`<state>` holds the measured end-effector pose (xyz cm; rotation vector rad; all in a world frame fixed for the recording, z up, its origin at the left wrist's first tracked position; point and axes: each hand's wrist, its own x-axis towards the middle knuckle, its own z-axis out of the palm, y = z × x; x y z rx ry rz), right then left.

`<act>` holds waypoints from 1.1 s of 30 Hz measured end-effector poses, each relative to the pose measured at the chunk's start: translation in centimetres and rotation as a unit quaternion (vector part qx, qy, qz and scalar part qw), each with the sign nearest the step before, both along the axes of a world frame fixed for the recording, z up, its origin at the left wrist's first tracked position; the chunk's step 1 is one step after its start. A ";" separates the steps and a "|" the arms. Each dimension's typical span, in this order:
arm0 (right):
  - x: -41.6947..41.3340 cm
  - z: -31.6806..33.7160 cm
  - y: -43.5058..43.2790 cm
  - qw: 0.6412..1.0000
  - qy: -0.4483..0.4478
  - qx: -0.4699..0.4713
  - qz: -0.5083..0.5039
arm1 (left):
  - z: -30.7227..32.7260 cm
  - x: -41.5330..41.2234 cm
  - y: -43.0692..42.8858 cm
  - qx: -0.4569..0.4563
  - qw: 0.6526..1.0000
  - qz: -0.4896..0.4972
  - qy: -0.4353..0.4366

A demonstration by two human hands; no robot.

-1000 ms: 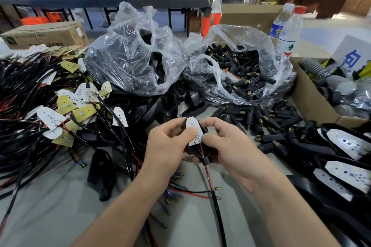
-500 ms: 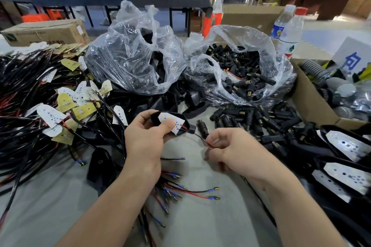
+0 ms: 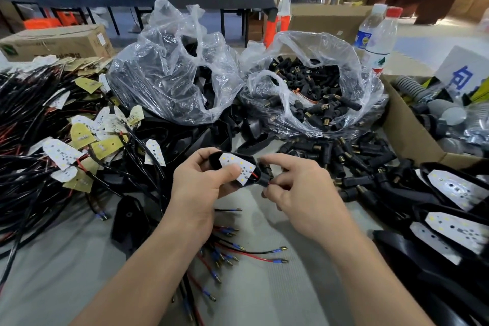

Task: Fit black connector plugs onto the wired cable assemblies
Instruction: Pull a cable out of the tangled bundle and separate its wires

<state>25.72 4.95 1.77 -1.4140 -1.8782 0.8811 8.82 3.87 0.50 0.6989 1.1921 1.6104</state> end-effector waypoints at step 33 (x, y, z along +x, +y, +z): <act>-0.5 1.6 -1.0 0.966 -0.112 0.221 -0.073 | -0.6 0.6 -1.5 0.022 0.892 -0.378 0.248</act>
